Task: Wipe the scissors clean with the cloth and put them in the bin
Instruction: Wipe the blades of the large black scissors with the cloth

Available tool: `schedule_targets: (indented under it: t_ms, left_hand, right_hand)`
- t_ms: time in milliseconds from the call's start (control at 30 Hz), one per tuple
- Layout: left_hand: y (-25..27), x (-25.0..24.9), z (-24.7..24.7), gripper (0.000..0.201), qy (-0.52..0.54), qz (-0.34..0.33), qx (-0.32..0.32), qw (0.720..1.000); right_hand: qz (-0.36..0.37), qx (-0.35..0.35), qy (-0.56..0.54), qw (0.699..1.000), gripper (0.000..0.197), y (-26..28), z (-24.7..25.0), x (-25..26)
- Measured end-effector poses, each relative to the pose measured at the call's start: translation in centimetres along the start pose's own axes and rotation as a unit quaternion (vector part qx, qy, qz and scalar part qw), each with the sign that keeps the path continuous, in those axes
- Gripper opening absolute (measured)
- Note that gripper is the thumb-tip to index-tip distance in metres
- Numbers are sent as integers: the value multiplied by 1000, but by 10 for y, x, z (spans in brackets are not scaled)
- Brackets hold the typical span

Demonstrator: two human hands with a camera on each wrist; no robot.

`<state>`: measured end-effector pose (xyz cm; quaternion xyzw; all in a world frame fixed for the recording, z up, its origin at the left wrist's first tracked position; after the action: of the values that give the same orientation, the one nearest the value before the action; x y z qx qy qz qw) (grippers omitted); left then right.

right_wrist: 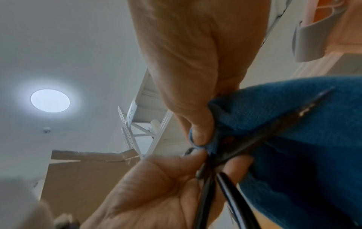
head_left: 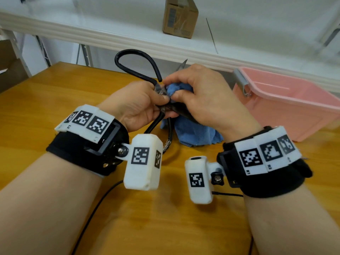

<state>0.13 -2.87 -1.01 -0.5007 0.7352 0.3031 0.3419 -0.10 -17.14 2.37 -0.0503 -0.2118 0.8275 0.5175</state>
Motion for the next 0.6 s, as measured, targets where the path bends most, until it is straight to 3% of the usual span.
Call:
schedule_targets:
  t_ms: [200,433,600]
  left_hand:
    - [-2,1,-1,20,-30,-15,-14,999]
    - [-3,-2,1,18,-14,-32,-44,998]
    - [-3,-4,4,20,-19,-45,-65,997]
  right_hand:
    - [-46,-66,-59,995,17,0,-4,0]
    - [-90,-85,-68,990,13,1,-4,-8]
    - [-73,-80,-63,992,8,-1,-7,2]
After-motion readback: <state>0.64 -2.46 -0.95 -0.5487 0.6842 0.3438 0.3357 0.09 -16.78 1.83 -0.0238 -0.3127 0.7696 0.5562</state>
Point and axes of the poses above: each hand's wrist, its own y-axis away from the middle knuckle, its own z-axis out of the back of the hand, x = y × z, the point moved 2 cm from there along -y, towards the middle knuckle, and after that the axes turned 15 degrees about y, right-handed, at the moved point
